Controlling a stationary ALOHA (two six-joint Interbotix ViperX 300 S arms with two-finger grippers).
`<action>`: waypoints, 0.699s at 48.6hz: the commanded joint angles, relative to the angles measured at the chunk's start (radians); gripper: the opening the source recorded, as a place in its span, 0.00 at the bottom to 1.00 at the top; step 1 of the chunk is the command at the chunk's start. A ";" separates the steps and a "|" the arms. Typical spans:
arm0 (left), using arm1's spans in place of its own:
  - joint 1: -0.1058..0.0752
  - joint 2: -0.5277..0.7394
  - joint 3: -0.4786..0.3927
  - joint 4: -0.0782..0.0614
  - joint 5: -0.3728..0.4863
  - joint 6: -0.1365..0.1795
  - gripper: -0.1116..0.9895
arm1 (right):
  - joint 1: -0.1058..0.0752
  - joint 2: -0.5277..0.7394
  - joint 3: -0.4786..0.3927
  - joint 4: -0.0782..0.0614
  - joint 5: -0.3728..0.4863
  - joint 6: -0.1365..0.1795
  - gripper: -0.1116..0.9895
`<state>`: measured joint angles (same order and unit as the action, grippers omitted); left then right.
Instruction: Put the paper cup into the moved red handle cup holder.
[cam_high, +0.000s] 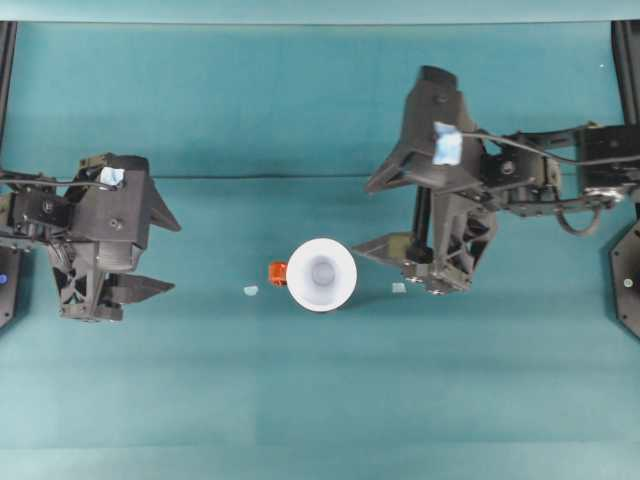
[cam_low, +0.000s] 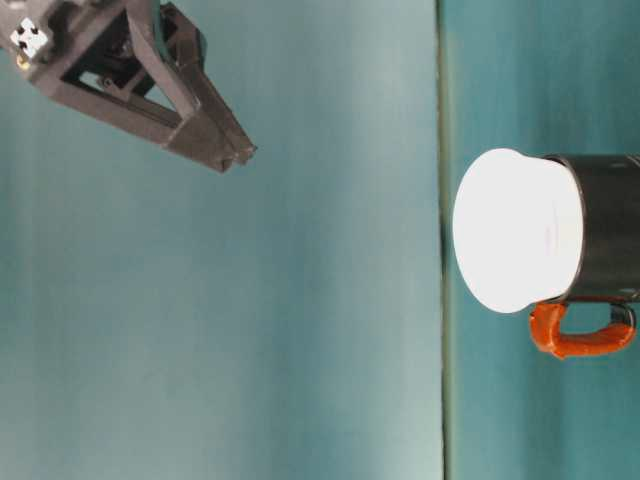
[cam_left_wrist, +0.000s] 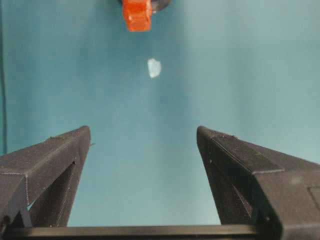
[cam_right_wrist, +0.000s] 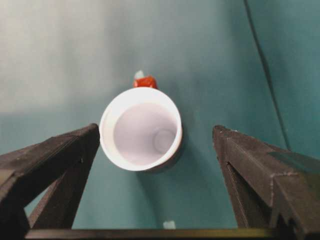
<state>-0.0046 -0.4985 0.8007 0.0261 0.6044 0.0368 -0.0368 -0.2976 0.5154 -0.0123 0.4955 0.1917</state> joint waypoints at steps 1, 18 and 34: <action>-0.005 -0.009 -0.009 0.003 -0.005 -0.002 0.92 | 0.006 -0.025 -0.003 0.000 -0.009 -0.003 0.91; -0.005 -0.009 -0.009 0.003 -0.005 -0.002 0.92 | 0.014 -0.025 -0.002 0.000 -0.005 0.002 0.91; -0.005 -0.009 -0.012 0.003 -0.005 -0.002 0.92 | 0.015 -0.028 -0.005 0.000 -0.005 0.000 0.91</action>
<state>-0.0061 -0.4970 0.8007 0.0261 0.6044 0.0368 -0.0245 -0.3022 0.5231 -0.0123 0.4955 0.1917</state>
